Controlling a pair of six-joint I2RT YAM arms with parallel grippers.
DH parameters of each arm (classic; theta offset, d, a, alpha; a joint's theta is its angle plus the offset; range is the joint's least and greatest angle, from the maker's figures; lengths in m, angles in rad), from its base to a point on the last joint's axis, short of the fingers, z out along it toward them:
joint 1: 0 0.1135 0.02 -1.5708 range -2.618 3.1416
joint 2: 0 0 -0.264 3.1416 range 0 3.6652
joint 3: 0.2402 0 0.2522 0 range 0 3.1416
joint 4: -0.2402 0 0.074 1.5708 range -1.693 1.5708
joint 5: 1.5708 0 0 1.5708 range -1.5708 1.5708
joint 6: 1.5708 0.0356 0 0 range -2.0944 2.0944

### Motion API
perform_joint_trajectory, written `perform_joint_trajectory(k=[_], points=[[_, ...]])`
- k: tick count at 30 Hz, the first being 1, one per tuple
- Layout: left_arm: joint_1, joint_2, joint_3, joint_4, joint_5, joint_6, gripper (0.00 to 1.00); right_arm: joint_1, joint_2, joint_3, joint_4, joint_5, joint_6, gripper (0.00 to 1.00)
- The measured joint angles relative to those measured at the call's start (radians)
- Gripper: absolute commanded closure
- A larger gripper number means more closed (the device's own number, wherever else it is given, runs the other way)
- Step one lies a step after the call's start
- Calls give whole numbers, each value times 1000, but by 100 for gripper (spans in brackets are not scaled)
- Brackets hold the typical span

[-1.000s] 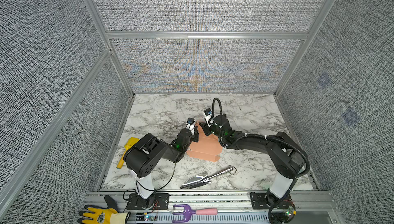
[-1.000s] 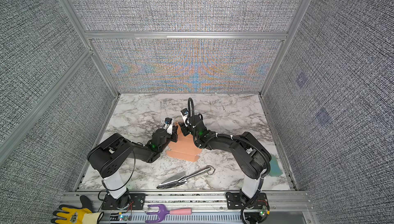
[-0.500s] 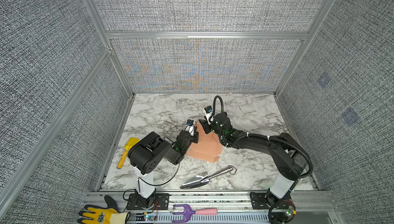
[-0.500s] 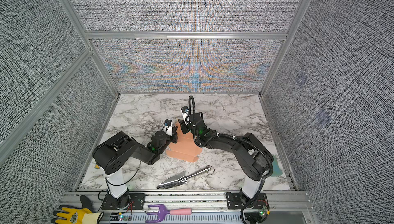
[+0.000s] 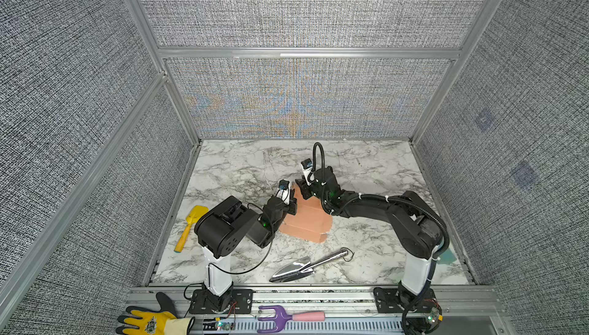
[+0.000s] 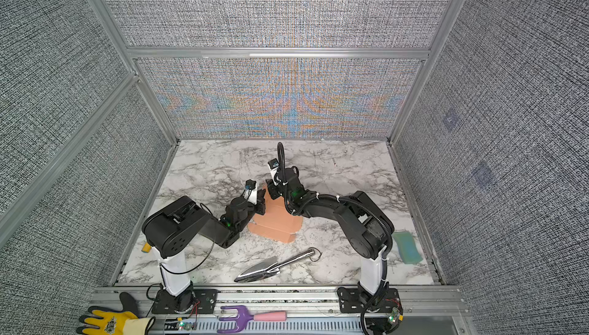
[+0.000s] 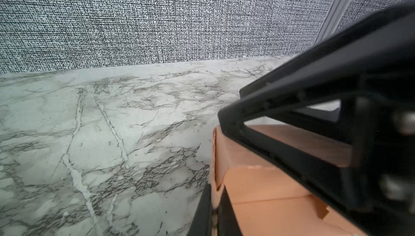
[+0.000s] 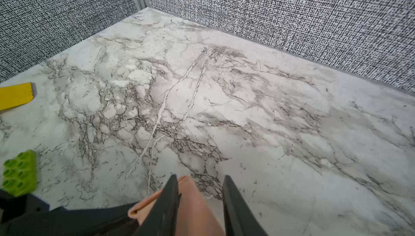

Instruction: Fold the paper box

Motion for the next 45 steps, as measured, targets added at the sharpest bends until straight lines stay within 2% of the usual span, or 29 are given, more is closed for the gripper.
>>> perform_joint_trajectory(k=[11, 14, 18, 26, 31, 36, 41, 45], points=[[-1, 7, -13, 0, 8, 0, 84, 27, 4, -29, 37, 27, -16, 68], [-1, 10, -10, 0, 10, 0, 93, 30, 0, -27, 31, 34, -16, 69], [-1, 17, -5, 1, 10, 3, 98, 26, -60, -30, -37, 48, -24, 68], [-1, 17, 8, -10, 22, 3, 99, -29, -190, -100, -45, 86, 8, 68], [-1, 17, 16, -23, 23, 3, 99, -28, -174, -201, -16, 97, 46, 68], [-1, 17, 26, -37, 24, 3, 99, -29, -153, -240, 93, 113, 82, 69], [-1, 17, 32, -46, 23, 3, 100, -36, -268, -286, 65, 120, 92, 69], [-1, 15, 47, -72, 5, -2, 100, -90, -416, -377, 84, 97, 98, 68]])
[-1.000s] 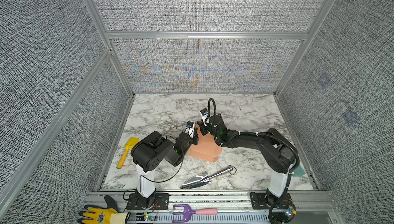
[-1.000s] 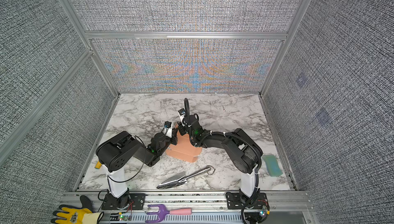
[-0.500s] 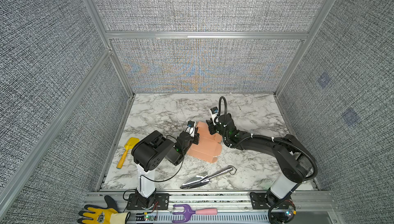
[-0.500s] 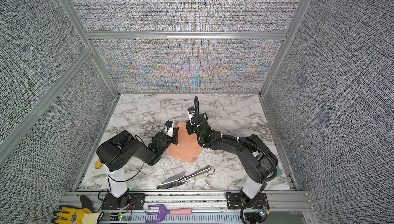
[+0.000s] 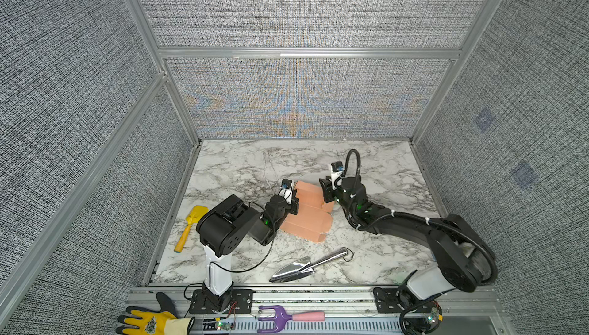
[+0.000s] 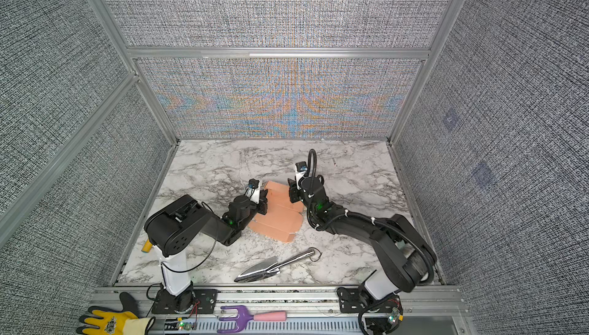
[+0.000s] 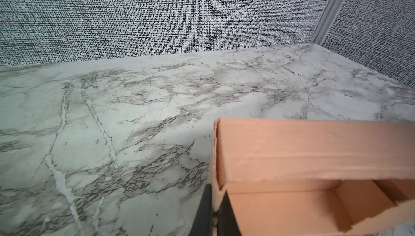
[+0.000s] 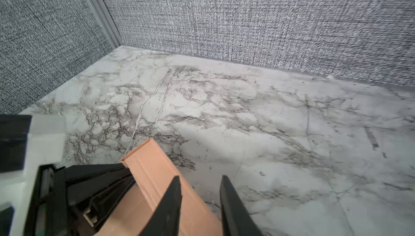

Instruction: Fold the paper box

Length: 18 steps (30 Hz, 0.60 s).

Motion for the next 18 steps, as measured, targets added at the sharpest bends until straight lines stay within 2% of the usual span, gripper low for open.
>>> perform_joint_trajectory(k=[4, 8, 13, 18], points=[[0, -10, 10, -32, -11, -6, 100, -65, -127, -183, 26, -74, 7, 61], [0, -14, 15, -50, -14, -6, 100, -78, -216, -312, 42, -162, -3, 51], [0, -16, 31, -74, -13, -13, 100, -94, -272, -413, 89, -245, -17, 49], [0, -18, 36, -84, -6, -13, 100, -106, -203, -418, 124, -287, -40, 51]])
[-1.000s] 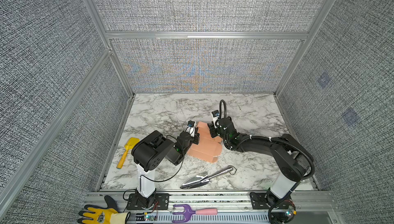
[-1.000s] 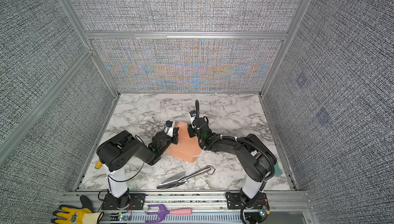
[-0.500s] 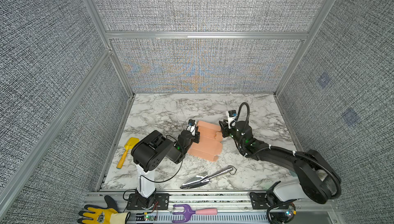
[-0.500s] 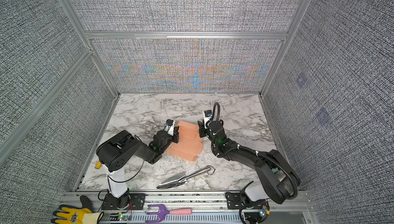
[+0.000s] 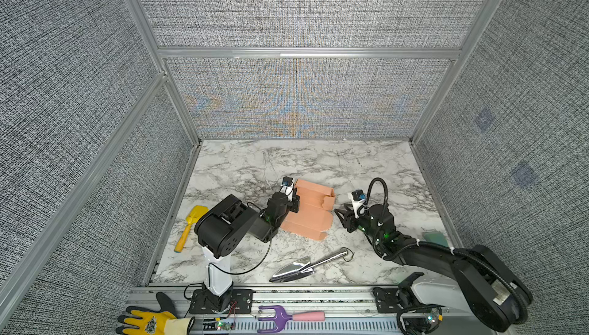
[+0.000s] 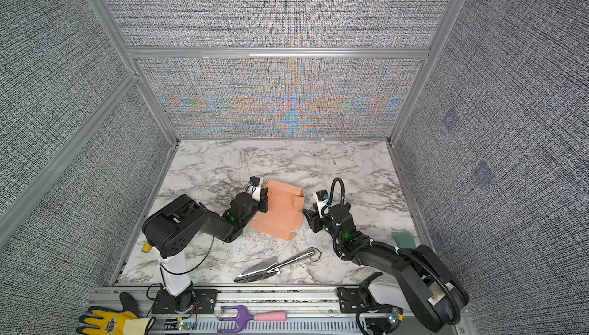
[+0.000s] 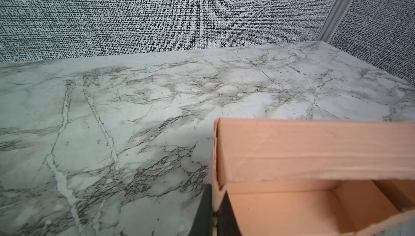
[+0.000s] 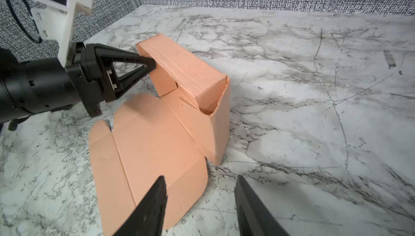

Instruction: Fold the paper box

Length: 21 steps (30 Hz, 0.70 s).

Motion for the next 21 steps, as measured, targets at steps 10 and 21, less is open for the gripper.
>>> perform_joint_trajectory(k=[10, 21], points=[[0, -9, -2, -15, 2, -3, 100, 0, 266, 91, 152, -8, -63, 57], [0, -10, 7, -30, -1, -4, 100, 31, 354, 175, 193, -33, -98, 57]])
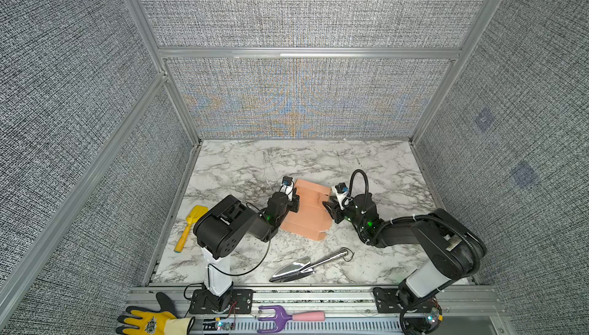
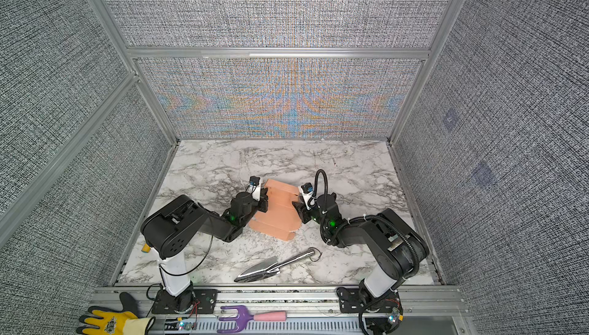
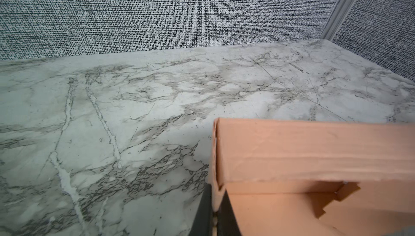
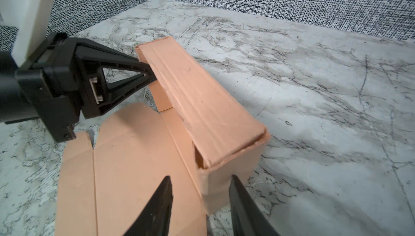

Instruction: Fold the paper box

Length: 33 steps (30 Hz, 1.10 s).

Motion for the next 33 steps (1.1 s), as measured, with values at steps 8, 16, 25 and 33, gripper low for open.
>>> perform_joint_trajectory(k=[8, 16, 25, 33], points=[[2, 0, -2, 1, -15, -3, 100, 40, 32, 26, -10, 96, -12, 64], [-1, -6, -10, 4, -6, -7, 100, 90, 61, 26, 17, 275, -23, 65], [-5, -11, -11, 0, 8, -7, 100, 100, 91, 37, 49, 412, -28, 77], [-5, -13, -11, -4, 5, -19, 100, 99, 115, 67, 55, 484, -21, 92]])
